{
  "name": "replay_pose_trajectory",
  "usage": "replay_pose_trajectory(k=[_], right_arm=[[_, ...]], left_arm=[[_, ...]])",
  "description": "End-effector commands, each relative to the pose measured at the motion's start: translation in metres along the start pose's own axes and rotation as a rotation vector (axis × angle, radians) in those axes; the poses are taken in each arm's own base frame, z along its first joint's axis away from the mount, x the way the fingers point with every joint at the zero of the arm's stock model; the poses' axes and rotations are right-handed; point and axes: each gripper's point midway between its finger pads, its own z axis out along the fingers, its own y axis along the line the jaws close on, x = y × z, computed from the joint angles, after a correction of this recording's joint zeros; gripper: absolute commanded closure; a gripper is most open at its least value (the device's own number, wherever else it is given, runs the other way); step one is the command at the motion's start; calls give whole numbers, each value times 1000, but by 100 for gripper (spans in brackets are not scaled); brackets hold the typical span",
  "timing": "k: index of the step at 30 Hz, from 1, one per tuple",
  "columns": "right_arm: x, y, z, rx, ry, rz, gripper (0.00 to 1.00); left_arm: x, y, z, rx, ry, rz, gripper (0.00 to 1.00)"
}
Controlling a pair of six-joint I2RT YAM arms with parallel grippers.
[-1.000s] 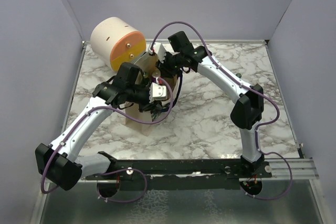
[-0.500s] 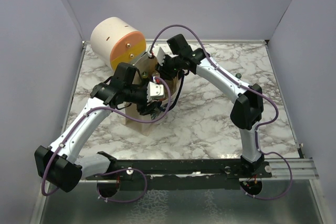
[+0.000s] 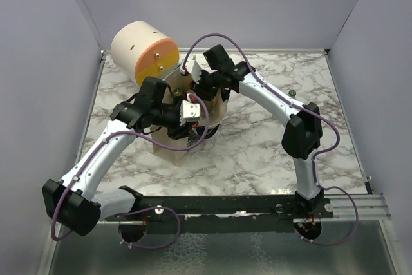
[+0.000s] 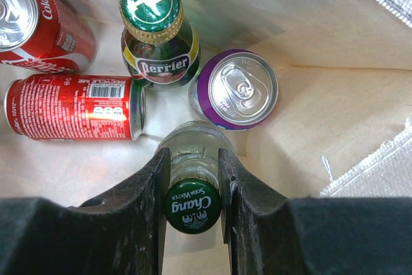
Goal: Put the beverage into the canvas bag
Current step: Place the drink in the canvas bag.
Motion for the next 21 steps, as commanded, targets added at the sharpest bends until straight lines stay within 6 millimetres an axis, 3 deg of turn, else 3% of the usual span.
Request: replay_pose_trajectory(k=[1,8,14,21], right_arm=[[3,-25,-4,78,17,2,99],[2,-24,2,56,15,22,98],[11,-34,3,55,11,67,96],[26,-35,7,-8,9,27,96]], left_arm=[[2,-8,-1,29,-14,-7,58],[3,-12,-1,40,-13,-12,70],[0,-13,-5,40,-20,-12,100],[0,-13,-12,29,-32,-33,100]])
